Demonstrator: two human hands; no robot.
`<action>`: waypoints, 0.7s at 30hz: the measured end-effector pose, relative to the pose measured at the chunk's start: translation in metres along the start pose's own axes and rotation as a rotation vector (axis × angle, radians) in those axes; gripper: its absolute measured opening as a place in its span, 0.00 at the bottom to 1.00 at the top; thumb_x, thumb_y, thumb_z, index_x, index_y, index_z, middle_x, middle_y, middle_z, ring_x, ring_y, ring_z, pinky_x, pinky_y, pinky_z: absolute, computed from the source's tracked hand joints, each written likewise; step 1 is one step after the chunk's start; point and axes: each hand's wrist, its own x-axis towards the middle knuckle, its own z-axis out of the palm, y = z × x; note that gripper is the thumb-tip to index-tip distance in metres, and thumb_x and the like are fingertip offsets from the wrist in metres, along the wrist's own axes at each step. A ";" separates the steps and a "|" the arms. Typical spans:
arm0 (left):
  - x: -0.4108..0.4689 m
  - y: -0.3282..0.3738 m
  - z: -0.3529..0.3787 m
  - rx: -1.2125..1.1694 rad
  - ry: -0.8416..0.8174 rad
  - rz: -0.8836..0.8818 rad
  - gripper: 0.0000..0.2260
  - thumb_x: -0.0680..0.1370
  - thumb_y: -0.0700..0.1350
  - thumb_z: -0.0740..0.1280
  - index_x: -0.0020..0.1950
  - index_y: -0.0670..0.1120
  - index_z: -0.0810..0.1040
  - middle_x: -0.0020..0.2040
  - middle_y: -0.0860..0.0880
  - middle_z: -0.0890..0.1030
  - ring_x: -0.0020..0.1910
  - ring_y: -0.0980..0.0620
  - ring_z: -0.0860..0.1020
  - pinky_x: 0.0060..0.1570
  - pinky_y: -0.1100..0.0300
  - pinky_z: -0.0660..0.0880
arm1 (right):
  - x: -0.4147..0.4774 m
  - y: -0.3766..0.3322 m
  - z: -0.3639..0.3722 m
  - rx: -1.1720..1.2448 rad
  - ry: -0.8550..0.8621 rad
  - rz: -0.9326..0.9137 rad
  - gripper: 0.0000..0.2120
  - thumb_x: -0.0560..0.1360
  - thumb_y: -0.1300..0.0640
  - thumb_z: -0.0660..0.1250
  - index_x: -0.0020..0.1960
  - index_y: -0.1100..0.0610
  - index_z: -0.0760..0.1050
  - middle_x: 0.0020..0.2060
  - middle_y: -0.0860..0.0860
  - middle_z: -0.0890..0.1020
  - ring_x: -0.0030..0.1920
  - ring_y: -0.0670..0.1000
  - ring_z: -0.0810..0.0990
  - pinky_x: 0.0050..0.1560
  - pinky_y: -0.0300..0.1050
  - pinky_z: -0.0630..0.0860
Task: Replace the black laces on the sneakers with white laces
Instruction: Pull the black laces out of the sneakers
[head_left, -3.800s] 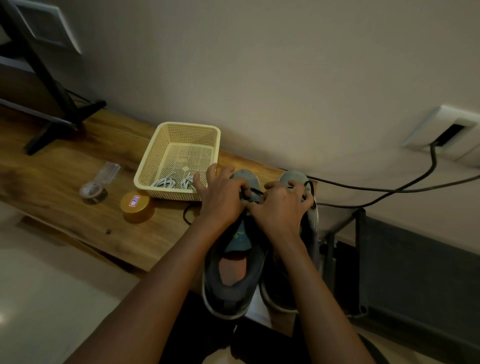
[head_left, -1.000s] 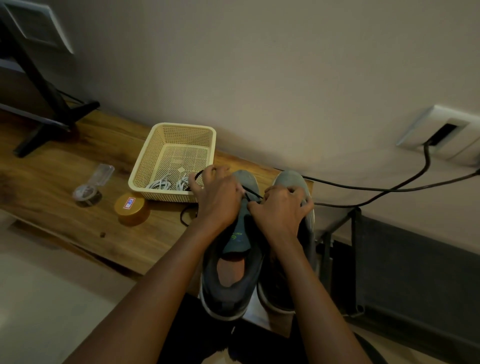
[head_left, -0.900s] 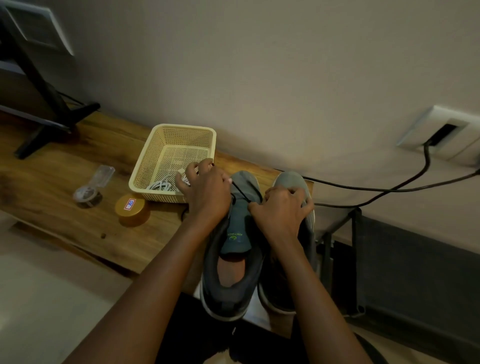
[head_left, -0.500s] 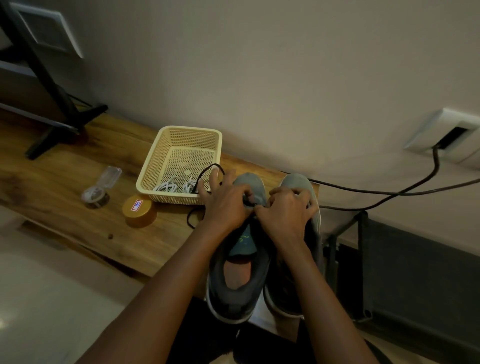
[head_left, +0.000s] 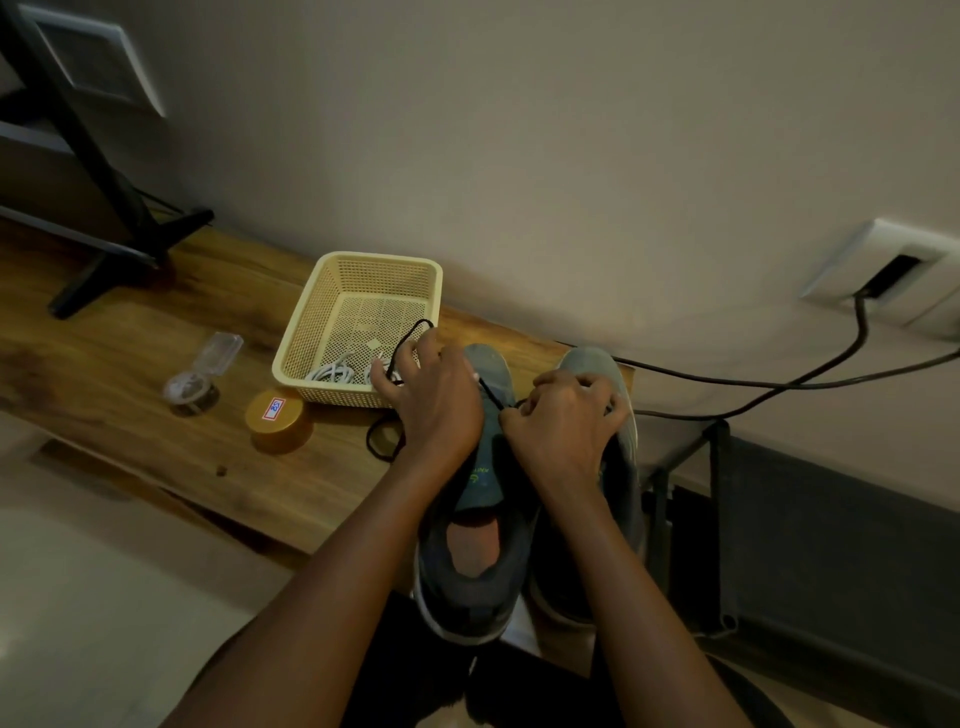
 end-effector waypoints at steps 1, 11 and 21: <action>0.000 -0.001 -0.001 -0.019 -0.015 0.002 0.08 0.81 0.47 0.59 0.58 0.50 0.73 0.75 0.51 0.59 0.74 0.47 0.52 0.70 0.40 0.43 | -0.001 -0.001 0.000 -0.010 0.002 -0.002 0.12 0.71 0.54 0.65 0.48 0.58 0.82 0.58 0.47 0.78 0.65 0.54 0.62 0.68 0.55 0.53; -0.004 -0.003 -0.004 0.034 -0.241 0.179 0.09 0.77 0.53 0.65 0.56 0.57 0.77 0.75 0.51 0.58 0.76 0.44 0.46 0.69 0.38 0.39 | 0.001 -0.005 -0.001 -0.049 -0.035 0.017 0.13 0.73 0.50 0.65 0.48 0.58 0.81 0.57 0.48 0.78 0.66 0.55 0.62 0.68 0.55 0.53; -0.003 0.006 0.002 0.063 -0.142 0.149 0.08 0.76 0.50 0.64 0.43 0.51 0.81 0.68 0.56 0.71 0.73 0.55 0.56 0.69 0.40 0.34 | -0.005 -0.004 0.005 0.011 0.123 0.076 0.12 0.69 0.55 0.65 0.43 0.62 0.82 0.51 0.52 0.80 0.60 0.58 0.66 0.65 0.56 0.57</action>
